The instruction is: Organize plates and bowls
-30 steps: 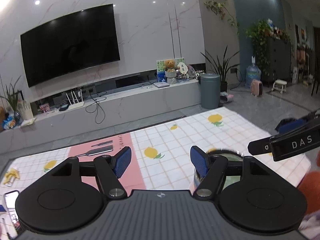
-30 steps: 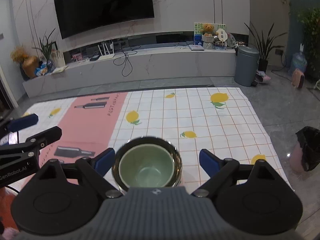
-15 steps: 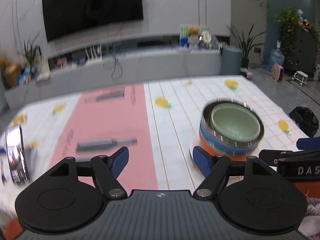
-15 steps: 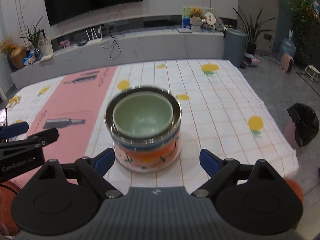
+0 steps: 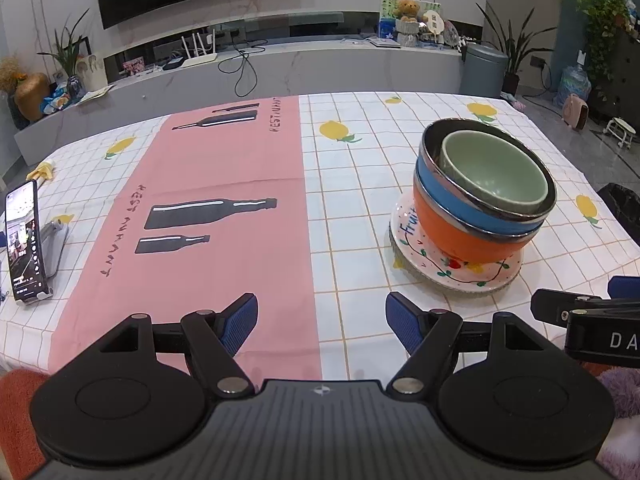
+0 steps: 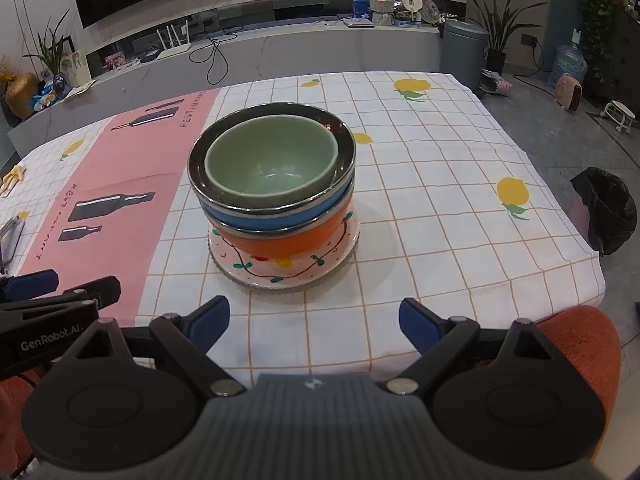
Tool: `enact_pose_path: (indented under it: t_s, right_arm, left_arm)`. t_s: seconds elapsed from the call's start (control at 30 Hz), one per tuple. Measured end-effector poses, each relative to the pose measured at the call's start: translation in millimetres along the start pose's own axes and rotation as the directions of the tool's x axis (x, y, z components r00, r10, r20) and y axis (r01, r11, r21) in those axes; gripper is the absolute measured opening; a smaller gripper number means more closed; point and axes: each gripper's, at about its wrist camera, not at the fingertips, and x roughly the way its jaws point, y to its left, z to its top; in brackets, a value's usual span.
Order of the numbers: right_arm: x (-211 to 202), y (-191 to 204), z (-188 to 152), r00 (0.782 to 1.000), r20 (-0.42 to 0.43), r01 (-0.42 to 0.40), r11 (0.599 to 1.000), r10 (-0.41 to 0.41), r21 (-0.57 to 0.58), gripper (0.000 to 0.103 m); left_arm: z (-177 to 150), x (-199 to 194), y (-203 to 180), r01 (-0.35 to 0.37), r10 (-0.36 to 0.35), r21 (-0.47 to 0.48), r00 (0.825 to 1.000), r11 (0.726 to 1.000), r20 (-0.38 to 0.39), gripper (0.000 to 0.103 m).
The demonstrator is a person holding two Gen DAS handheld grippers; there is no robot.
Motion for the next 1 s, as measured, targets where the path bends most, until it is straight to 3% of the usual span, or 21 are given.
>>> enact_pose_path:
  t_s: [1.0]
  right_arm:
    - [5.7, 0.9, 0.9, 1.0, -0.016, -0.004, 1.0, 0.003, -0.013, 0.09]
  left_arm:
    - [1.8, 4.0, -4.3, 0.004, -0.004, 0.021, 1.0, 1.0, -0.002, 0.086]
